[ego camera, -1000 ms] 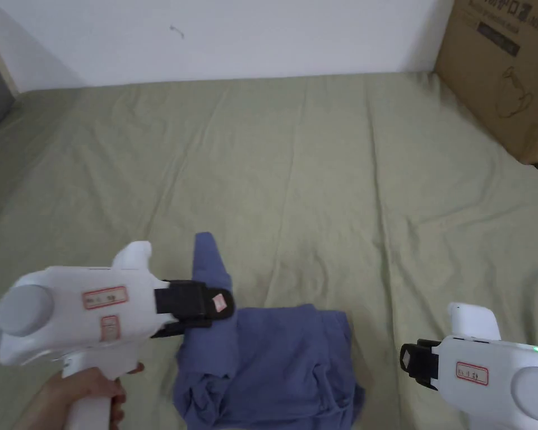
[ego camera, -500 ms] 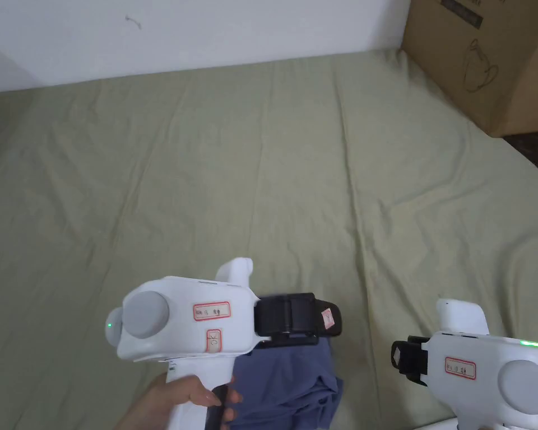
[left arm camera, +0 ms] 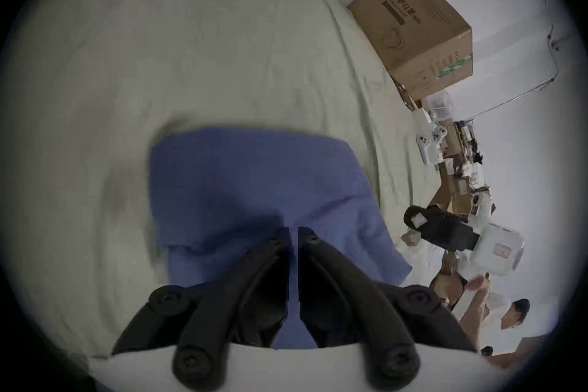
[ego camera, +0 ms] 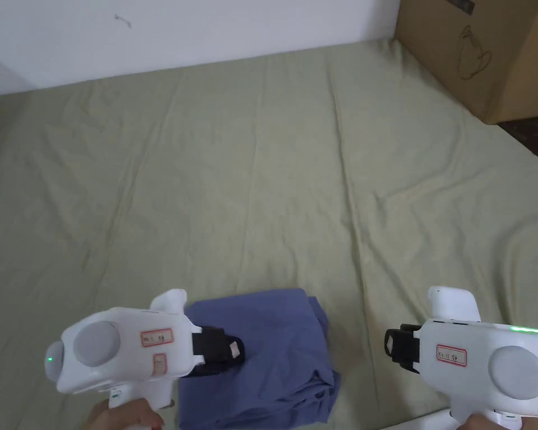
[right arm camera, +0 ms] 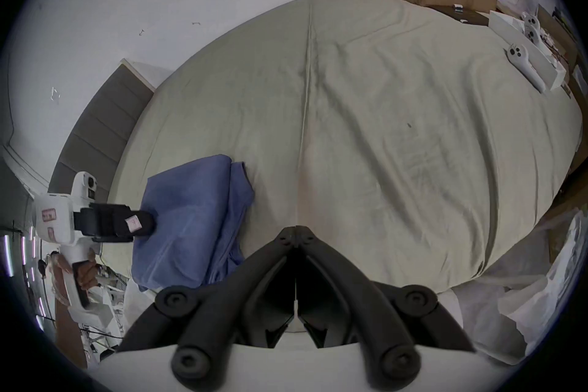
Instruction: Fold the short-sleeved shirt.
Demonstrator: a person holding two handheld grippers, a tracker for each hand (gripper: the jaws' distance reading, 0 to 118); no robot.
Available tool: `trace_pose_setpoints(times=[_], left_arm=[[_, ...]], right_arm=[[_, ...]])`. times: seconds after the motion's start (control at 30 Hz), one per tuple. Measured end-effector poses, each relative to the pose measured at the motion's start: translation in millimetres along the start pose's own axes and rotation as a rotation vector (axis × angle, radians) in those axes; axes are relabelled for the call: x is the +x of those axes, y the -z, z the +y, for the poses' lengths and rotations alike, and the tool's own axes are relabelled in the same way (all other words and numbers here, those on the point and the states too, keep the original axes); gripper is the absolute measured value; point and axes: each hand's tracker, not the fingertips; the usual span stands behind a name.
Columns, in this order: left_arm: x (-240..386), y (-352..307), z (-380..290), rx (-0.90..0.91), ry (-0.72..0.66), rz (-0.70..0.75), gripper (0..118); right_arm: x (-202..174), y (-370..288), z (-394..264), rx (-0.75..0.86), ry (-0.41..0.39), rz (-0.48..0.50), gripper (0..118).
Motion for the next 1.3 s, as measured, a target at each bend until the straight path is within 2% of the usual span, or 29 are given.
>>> trace_pose_setpoints(times=[0.13, 0.33, 0.47, 0.53, 0.6, 0.67, 0.77, 0.83, 0.93, 1.07, 1.2, 1.3], left_arm=[[28, 27, -6, -0.043, 0.059, -0.020, 5], [64, 57, -17, -0.135, 0.093, -0.124, 5], [78, 84, -34, -0.205, 0.160, -0.094, 5], [78, 91, -37, -0.213, 0.144, -0.107, 5], [82, 95, -41, -0.228, 0.114, -0.132, 5], [88, 95, -47, -0.253, 0.152, -0.150, 5], [93, 82, -49, -0.218, 0.204, -0.139, 5], [87, 63, -41, -0.157, 0.166, -0.161, 5], [68, 22, -25, -0.033, 0.131, -0.165, 5], [22, -37, -15, 0.108, 0.064, -0.108, 5], [-34, -76, -22, 0.186, -0.057, -0.049, 5], [-64, -90, -37, 0.216, -0.139, -0.057, 5]], right_arm=[[2, 0, -3, -0.008, 0.007, 0.001, 0], [12, 0, -4, -0.007, 0.031, -0.006, 0], [16, -1, -6, -0.006, 0.053, -0.008, 0], [17, -2, -7, -0.007, 0.052, -0.009, 0], [17, -3, -8, -0.008, 0.049, -0.012, 0], [17, -4, -8, -0.007, 0.049, -0.012, 0], [14, -9, -8, -0.002, 0.051, -0.005, 0], [10, -10, -6, -0.001, 0.040, -0.002, 0], [0, -12, -2, 0.001, 0.004, -0.001, 0], [-26, -14, 8, 0.012, -0.087, 0.058, 0], [-70, -9, 18, 0.011, -0.199, 0.127, 0], [-103, 5, 18, -0.022, -0.282, 0.175, 0]])
